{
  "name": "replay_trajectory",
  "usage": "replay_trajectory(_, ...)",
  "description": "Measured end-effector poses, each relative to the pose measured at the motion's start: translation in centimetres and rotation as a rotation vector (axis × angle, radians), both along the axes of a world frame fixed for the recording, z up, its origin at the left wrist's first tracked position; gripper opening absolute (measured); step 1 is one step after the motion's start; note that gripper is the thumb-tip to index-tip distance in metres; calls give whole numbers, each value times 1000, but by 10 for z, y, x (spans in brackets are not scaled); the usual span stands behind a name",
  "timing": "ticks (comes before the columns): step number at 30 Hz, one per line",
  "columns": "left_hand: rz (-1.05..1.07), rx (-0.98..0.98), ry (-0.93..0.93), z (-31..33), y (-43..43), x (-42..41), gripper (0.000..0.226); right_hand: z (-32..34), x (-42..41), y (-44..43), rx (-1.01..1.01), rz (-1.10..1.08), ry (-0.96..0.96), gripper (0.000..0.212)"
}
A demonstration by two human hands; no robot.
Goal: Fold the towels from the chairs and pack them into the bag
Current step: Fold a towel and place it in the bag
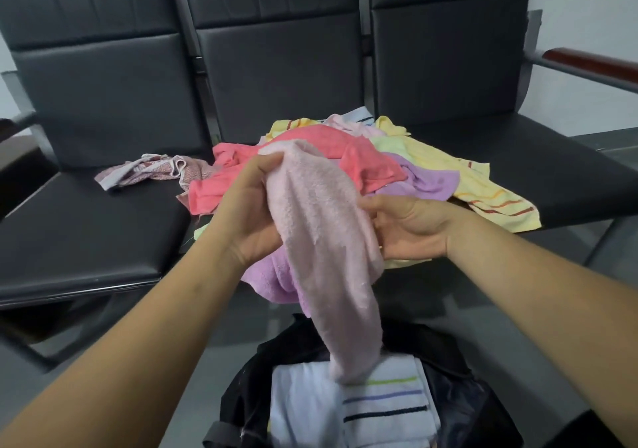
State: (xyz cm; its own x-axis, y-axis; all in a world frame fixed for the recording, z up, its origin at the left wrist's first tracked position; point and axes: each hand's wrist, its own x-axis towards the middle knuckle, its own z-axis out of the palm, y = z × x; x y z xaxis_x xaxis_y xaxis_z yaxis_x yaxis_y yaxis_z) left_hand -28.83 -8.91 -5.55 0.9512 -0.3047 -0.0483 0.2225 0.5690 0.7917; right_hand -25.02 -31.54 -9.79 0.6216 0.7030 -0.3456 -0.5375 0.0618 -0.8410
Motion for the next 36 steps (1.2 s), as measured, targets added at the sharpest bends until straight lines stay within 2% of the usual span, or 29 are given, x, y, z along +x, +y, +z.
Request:
replay_trajectory(3,42,25,10,-1,8,2,38,6,-3,5,23,-20,-61,34)
replay_trajectory(6,23,144,18,-6,18,3,50,15,-3,16,178,-181,-129,44)
replay_trajectory(8,-64,342,-21,-17,20,3,56,22,-2,21,259,-254,-142,53)
replay_trajectory(11,-179,744,-121,-31,14,-3,40,33,-2,24,287,-402,-127,58)
replay_trajectory(13,-130,878,-156,-34,12,-6,58,39,-3,23,267,-477,-107,56)
replay_trajectory(14,-100,829,-155,-34,11,-6,60,41,-4,21,245,-509,-95,57)
replay_trajectory(17,34,517,-43,-29,9,-6,31,44,-1,10,206,-577,-90,54)
replay_trajectory(20,95,291,40,-21,0,-8,42,44,2,3,307,-578,-92,47)
replay_trajectory(22,119,160,76,-14,-6,-9,48,38,0,5,370,-479,-51,48)
replay_trajectory(23,134,99,88,-11,-7,-9,49,34,-3,7,335,-410,-48,45)
replay_trajectory(26,136,6,82,-5,-5,-8,53,24,-12,14,131,-267,-131,15)
replay_trajectory(28,120,46,47,-4,2,-5,48,24,-11,15,70,-284,-196,11)
replay_trajectory(29,123,94,23,-4,6,-4,46,26,-9,14,61,-323,-220,21)
replay_trajectory(31,145,265,-67,-3,15,-1,43,29,0,8,39,-448,-272,30)
replay_trajectory(34,169,568,-164,-4,28,1,30,32,9,-3,-23,-586,-364,19)
replay_trajectory(36,147,716,-182,-6,33,1,28,34,9,-6,-117,-616,-411,19)
